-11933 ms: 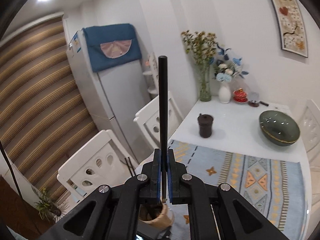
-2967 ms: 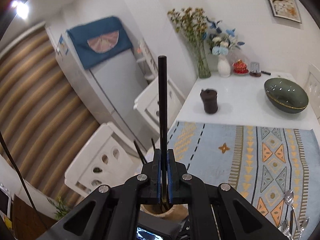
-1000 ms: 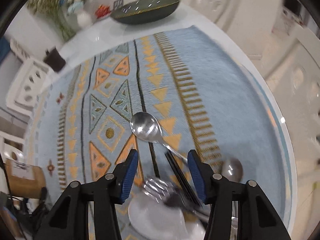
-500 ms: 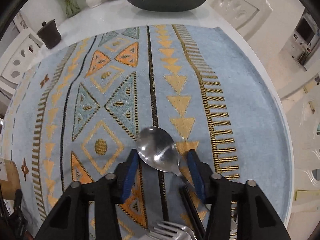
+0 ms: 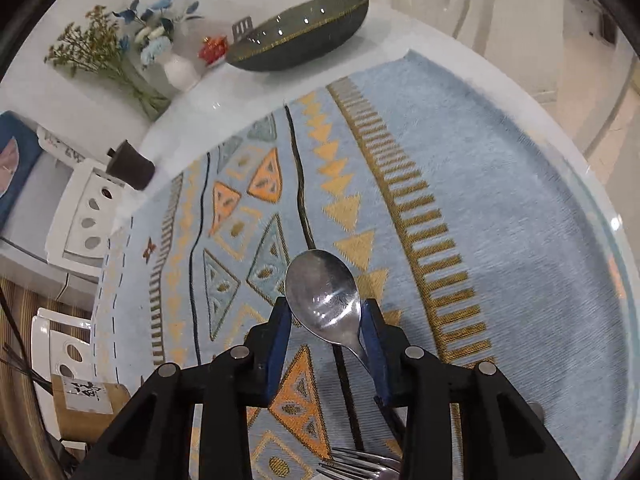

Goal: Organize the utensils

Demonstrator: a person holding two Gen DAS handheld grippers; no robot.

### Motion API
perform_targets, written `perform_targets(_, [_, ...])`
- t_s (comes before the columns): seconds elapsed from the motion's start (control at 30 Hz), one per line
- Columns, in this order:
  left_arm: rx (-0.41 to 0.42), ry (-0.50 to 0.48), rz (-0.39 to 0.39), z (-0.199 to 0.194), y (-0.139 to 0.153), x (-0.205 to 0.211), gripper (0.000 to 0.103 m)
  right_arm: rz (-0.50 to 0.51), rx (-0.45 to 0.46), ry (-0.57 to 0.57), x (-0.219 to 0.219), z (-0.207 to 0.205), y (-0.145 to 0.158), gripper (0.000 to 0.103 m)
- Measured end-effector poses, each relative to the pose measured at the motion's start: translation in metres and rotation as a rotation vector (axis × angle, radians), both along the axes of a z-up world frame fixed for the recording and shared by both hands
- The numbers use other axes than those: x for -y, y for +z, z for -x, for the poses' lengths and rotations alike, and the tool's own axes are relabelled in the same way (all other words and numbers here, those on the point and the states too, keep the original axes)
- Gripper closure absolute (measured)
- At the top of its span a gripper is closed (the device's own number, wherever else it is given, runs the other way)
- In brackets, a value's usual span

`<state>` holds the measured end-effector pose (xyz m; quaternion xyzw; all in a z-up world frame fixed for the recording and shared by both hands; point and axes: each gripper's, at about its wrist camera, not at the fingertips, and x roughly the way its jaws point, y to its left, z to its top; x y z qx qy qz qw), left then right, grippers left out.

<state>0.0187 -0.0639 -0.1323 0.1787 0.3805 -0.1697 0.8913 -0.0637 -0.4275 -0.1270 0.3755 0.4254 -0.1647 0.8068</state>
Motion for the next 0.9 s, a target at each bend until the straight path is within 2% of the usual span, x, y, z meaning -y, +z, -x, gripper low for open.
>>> perform_targets(0.2, [0.000, 0.000, 0.000, 0.000, 0.000, 0.000, 0.005, -0.067, 0.068, 0.049, -0.009, 0.004, 0.009, 0.068])
perform_targets(0.43, [-0.005, -0.001, 0.002, -0.003, 0.001, -0.003, 0.005, -0.293, 0.334, 0.127, -0.019, 0.011, 0.030, 0.068])
perform_targets(0.53, [-0.005, -0.002, 0.002, -0.003, 0.001, -0.003, 0.005, -0.345, 0.410, 0.184, -0.031, 0.016, 0.042, 0.068])
perform_targets(0.73, [-0.004, -0.002, 0.000, -0.002, 0.001, -0.004, 0.005, -0.429, 0.521, 0.242, -0.053, 0.028, 0.056, 0.071])
perform_targets(0.9, [-0.006, -0.003, 0.000, -0.003, 0.001, -0.005, 0.005, -0.416, 0.532, 0.235, -0.065, 0.031, 0.062, 0.072])
